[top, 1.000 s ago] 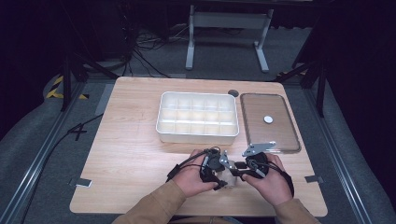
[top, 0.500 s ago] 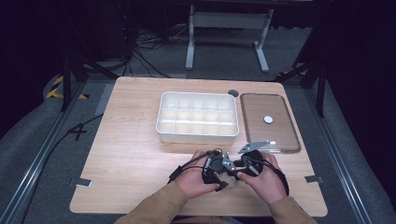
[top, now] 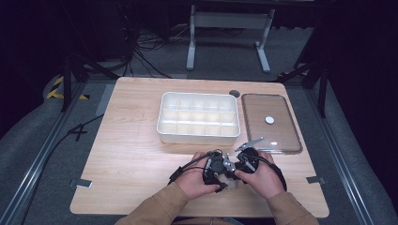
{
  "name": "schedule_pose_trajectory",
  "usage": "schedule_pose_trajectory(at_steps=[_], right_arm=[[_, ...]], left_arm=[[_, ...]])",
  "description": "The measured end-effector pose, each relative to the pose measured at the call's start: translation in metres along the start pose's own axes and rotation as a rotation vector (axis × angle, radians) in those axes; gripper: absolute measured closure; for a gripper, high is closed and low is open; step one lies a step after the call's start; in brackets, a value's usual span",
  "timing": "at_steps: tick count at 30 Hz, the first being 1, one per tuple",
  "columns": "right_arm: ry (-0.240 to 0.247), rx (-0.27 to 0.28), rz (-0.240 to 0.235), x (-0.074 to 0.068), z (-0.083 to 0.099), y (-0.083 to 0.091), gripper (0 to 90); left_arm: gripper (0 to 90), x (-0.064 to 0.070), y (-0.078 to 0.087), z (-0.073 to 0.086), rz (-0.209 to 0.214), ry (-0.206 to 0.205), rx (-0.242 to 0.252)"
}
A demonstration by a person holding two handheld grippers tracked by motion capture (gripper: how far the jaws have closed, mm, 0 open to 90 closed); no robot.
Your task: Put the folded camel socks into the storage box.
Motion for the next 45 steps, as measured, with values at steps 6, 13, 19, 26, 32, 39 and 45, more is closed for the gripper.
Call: schedule_pose_trajectory(at_steps=[6, 13, 19, 26, 32, 39, 45], right_arm=[[-0.03, -0.027, -0.051, 0.002, -0.003, -0.007, 42.5], [-0.017, -0.051, -0.064, -0.002, -0.006, -0.009, 49.5], [-0.023, -0.08, -0.067, -0.005, -0.009, -0.011, 56.4], [-0.048, -0.116, -0.108, -0.008, -0.012, -0.013, 67.8], [-0.044, -0.108, -0.115, -0.008, -0.013, -0.01, 72.8], [-0.019, -0.069, -0.108, -0.005, -0.016, 0.0, 73.7], [-0.012, -0.055, -0.089, 0.0, -0.022, 0.014, 73.6]], left_arm=[[39.9, -0.001, 0.002, 0.005, -0.002, 0.013, 0.002], [39.6, -0.004, 0.013, 0.018, -0.013, 0.035, 0.01], [39.7, -0.012, 0.027, 0.031, -0.034, 0.084, 0.037], [39.8, -0.02, 0.039, 0.044, -0.056, 0.125, 0.056], [39.9, -0.025, 0.044, 0.05, -0.063, 0.15, 0.074], [40.0, -0.034, 0.054, 0.062, -0.084, 0.174, 0.081], [40.0, -0.041, 0.065, 0.076, -0.104, 0.198, 0.088]])
Point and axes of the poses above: each handheld gripper's, and its own axes: y roughly backward along the jaws, z roughly out of its underside, x roughly to its right, the point moved 2 cm from there along -y, roughly forward along the jaws, and after that the axes turned 4 degrees about -x, right-handed, at the moved point
